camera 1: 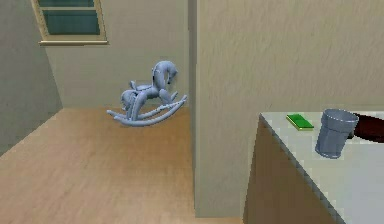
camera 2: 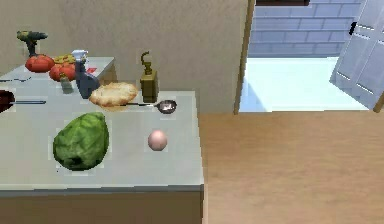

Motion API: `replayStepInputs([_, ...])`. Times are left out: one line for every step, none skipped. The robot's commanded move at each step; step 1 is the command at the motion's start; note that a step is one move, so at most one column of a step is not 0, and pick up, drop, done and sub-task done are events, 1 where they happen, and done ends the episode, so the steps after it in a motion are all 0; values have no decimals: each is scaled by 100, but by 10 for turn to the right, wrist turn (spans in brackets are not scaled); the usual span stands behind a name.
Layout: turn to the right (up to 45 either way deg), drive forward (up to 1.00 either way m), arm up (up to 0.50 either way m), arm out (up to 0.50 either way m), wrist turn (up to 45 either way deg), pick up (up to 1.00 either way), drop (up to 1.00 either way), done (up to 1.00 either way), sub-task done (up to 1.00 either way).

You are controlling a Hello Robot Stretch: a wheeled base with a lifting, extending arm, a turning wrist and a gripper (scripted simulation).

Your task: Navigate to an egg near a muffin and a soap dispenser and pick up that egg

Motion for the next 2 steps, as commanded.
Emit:
replayStepInputs([450,0,0,0,0,0,0,0,0])
replayStepInputs([-450,0,0,0,0,0,0,0,0])
